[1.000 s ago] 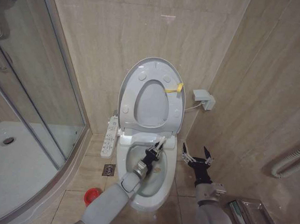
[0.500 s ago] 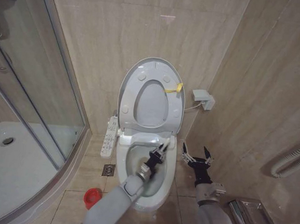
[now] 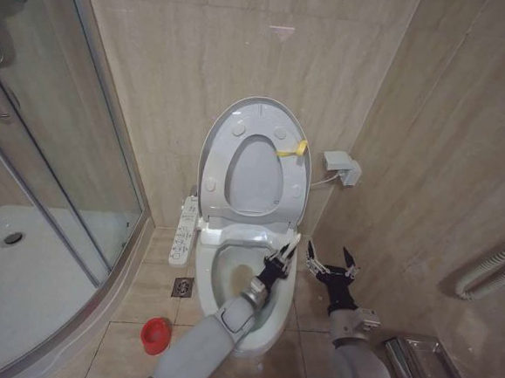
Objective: Open the toilet lid, clean the toilet bowl with a toilet brush, close the toilet lid, and flush.
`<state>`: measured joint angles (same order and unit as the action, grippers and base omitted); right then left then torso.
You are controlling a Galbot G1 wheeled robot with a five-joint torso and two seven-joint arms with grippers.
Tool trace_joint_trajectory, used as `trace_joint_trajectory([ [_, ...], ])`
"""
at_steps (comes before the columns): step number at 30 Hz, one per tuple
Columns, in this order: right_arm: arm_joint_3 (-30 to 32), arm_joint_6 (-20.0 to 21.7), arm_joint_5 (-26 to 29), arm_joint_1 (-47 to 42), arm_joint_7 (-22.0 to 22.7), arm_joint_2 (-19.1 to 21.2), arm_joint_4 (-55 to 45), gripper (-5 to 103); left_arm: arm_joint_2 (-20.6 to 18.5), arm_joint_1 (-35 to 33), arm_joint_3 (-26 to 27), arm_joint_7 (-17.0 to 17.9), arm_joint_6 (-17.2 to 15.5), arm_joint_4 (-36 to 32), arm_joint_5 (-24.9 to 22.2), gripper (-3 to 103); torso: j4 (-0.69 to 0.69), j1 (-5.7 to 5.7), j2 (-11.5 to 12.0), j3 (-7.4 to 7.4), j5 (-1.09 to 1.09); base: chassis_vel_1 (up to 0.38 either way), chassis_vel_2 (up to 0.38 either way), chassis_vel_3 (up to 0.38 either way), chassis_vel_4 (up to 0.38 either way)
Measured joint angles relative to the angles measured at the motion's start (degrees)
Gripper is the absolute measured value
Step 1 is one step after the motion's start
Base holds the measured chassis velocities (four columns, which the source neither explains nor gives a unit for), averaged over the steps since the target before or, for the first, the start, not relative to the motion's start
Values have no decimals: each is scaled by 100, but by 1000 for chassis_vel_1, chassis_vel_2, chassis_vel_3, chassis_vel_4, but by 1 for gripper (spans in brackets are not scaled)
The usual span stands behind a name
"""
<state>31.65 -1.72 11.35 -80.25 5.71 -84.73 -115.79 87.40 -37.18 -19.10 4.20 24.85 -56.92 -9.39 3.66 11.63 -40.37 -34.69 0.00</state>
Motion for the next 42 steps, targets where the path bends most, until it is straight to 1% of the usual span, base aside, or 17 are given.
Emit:
trace_joint_trajectory([
  [3,1,0,0,0,1,0,0,100,-240,-51,90,-6,30,-99,14,18,-1,0,0,0,1,0,0,0,0],
  [4,1,0,0,0,1,0,0,100,-240,-51,90,-6,30,-99,14,18,-1,0,0,0,1,0,0,0,0],
  [6,0,0,0,0,0,0,0,100,-429,-116,189,-15,24,-347,15,18,0,0,0,0,-1,0,0,0,0],
  [7,0,0,0,0,0,0,0,100,-429,-116,189,-15,24,-347,15,18,0,0,0,0,-1,0,0,0,0],
  [10,1,0,0,0,2,0,0,100,-682,-246,308,-22,-33,-661,15,18,0,0,0,0,-1,0,0,0,0],
  [11,1,0,0,0,2,0,0,100,-682,-246,308,-22,-33,-661,15,18,0,0,0,0,-1,0,0,0,0],
  [17,0,0,0,0,1,0,0,100,-963,-464,456,-24,-90,-897,21,18,1,0,0,0,-1,0,0,0,0],
  [19,1,0,0,0,0,0,0,100,-981,-484,464,-24,-94,-908,21,18,0,0,0,0,-1,0,0,0,0],
  [22,0,0,0,0,0,0,0,100,-1146,-756,574,-54,-100,-1025,10,18,1,0,0,0,-1,0,0,0,0],
  [31,0,0,0,0,0,0,0,100,-1220,-947,643,-130,-71,-934,3,18,0,0,0,0,0,0,0,0,0],
  [34,0,0,0,0,0,0,0,100,-1141,-849,642,-147,-43,-733,14,18,0,0,0,0,0,0,0,0,0],
  [37,0,0,0,0,1,0,0,100,-1054,-731,633,-136,-19,-699,13,18,0,0,0,0,1,0,0,0,0],
  [40,0,0,0,0,0,0,0,100,-969,-622,587,-111,-29,-776,-15,18,0,0,0,0,1,0,0,0,0],
  [42,0,0,0,0,1,0,0,100,-873,-519,479,-109,-95,-983,-95,18,1,0,0,0,1,0,0,0,0],
])
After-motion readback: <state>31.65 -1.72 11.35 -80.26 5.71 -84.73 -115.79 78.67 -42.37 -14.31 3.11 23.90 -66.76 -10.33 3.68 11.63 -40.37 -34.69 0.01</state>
